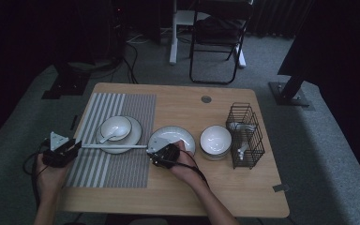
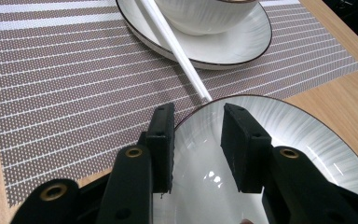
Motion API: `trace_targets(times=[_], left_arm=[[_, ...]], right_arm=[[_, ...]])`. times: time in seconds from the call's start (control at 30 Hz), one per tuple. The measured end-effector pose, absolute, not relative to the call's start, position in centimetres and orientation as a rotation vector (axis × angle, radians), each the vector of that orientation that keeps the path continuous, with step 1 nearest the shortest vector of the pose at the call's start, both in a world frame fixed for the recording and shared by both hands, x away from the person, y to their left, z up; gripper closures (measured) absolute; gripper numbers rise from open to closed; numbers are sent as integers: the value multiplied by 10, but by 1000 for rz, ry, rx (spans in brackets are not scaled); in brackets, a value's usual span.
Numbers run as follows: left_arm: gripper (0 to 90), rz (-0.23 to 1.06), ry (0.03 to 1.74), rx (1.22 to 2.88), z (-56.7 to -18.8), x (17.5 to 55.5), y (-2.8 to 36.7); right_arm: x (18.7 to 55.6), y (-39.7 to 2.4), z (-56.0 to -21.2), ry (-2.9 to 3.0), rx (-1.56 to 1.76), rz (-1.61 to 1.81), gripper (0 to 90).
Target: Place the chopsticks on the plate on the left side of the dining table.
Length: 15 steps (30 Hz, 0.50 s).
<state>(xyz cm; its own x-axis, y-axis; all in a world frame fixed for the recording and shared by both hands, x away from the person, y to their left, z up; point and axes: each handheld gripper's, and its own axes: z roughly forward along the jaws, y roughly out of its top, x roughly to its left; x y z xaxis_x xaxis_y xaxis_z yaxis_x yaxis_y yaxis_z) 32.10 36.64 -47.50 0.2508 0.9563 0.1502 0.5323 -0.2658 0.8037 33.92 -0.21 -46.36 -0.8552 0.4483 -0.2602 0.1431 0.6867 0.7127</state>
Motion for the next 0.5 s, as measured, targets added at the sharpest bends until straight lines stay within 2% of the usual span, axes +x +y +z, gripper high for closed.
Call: trace_targets(times=[0.5], left_arm=[[706,863,1485,1907,-499,335,387]], right_arm=[[339,-2,-464,2481,455,1007,644]])
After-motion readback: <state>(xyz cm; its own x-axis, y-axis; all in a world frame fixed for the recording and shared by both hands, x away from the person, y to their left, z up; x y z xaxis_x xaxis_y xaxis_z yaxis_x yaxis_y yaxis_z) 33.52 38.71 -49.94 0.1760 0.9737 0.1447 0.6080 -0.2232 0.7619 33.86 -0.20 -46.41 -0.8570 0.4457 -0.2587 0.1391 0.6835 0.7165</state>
